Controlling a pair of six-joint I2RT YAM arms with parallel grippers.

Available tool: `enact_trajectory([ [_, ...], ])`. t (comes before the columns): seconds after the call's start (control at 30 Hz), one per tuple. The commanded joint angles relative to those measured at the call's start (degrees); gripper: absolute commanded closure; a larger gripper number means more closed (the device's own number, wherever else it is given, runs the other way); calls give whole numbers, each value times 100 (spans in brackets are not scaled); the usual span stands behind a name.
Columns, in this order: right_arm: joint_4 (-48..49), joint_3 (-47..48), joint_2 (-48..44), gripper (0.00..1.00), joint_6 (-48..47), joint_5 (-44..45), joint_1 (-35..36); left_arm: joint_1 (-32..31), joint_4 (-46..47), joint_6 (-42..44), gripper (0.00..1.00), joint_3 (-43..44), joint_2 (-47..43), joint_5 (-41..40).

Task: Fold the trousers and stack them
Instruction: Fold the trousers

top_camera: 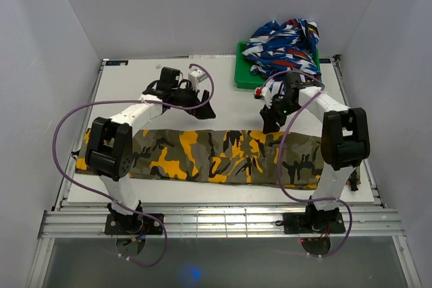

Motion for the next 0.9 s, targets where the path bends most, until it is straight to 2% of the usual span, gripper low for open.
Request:
enact_trajectory([
  [0.0,-202,-30,108,48,-366,-222,152,-54,233,-693,2,398,122,516],
  [0.2,-334,-619,3,64,-876,-336,406,17,304,-922,2,793,649,594],
  [0.3,-316,-655,-50,76,-946,-344,433,17,365,-1107,2,794,747,665],
  [0.33,-308,-646,-59,85,-964,-345,433,17,444,-1160,2,759,756,639],
  [0.4,-264,-619,-146,92,-938,-353,433,26,706,-1292,2,601,712,481],
  [0.47,-133,-672,-409,92,-815,-380,433,26,778,-1301,2,565,651,236],
  [0.63,1325,-1531,-1577,92,-349,-117,582,26,376,-1108,2,854,659,49],
  [0.7,1695,-2208,-2245,92,-331,155,836,26,68,-888,2,1170,782,435],
  [0.87,2759,-4016,-3528,92,-708,1104,1733,-228,-294,-1134,2,1269,1002,577],
])
